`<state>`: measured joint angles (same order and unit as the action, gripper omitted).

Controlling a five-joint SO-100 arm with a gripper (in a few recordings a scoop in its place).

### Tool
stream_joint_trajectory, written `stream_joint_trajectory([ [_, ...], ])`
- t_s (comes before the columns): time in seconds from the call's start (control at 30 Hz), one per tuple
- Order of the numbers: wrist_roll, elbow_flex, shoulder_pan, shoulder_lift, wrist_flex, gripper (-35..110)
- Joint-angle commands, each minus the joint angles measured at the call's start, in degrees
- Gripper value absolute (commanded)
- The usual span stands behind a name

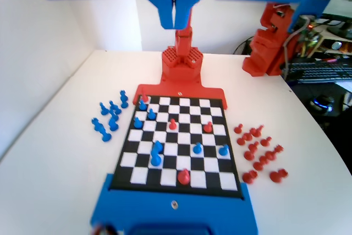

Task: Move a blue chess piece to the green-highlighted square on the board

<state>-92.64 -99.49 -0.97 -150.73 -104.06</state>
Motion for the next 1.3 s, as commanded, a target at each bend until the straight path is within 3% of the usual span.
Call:
stream_joint_trajectory([
  [0.0, -2.81, -7.82, 0.00, -8.09, 2.55, 1],
  [0.37, -6.68, -23.91, 1.41, -19.78, 10.63, 1],
  [1.27, -6.59, -25.66, 2.11, -24.35, 13.97, 1],
])
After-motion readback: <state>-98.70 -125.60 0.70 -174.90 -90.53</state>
